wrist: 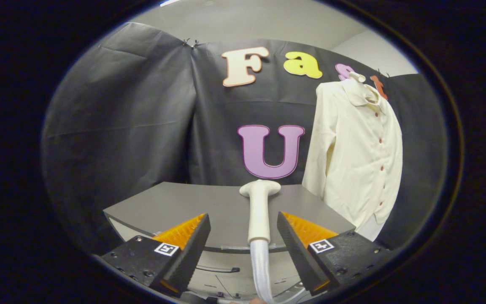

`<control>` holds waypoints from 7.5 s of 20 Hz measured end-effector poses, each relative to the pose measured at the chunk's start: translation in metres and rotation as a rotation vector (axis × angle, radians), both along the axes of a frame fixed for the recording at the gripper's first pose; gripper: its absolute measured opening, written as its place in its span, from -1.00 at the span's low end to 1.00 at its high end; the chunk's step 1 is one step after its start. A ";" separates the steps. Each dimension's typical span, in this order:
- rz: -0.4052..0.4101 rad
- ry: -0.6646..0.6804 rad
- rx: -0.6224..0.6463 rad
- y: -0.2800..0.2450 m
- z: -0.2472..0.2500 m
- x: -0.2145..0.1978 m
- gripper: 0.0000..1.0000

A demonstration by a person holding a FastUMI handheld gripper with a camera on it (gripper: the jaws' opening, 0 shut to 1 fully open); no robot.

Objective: Iron the clothes twice with a garment steamer, once on the left side and once on the right side.

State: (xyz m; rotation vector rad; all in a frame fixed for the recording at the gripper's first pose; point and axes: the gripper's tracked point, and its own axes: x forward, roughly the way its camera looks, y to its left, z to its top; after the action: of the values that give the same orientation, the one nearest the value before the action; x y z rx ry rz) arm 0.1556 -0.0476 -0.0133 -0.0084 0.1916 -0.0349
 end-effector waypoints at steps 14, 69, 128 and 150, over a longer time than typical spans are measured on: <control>-0.056 0.206 -0.035 -0.019 -0.046 0.085 0.65; -0.122 -0.331 0.088 -0.308 0.063 0.070 -0.34; -0.079 -0.035 0.396 -0.340 -0.216 -0.067 -0.34; -0.214 -0.385 0.288 -0.498 0.109 0.025 -0.35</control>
State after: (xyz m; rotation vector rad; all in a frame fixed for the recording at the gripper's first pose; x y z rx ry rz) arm 0.1806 -0.5460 0.0954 0.3046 -0.1896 -0.2197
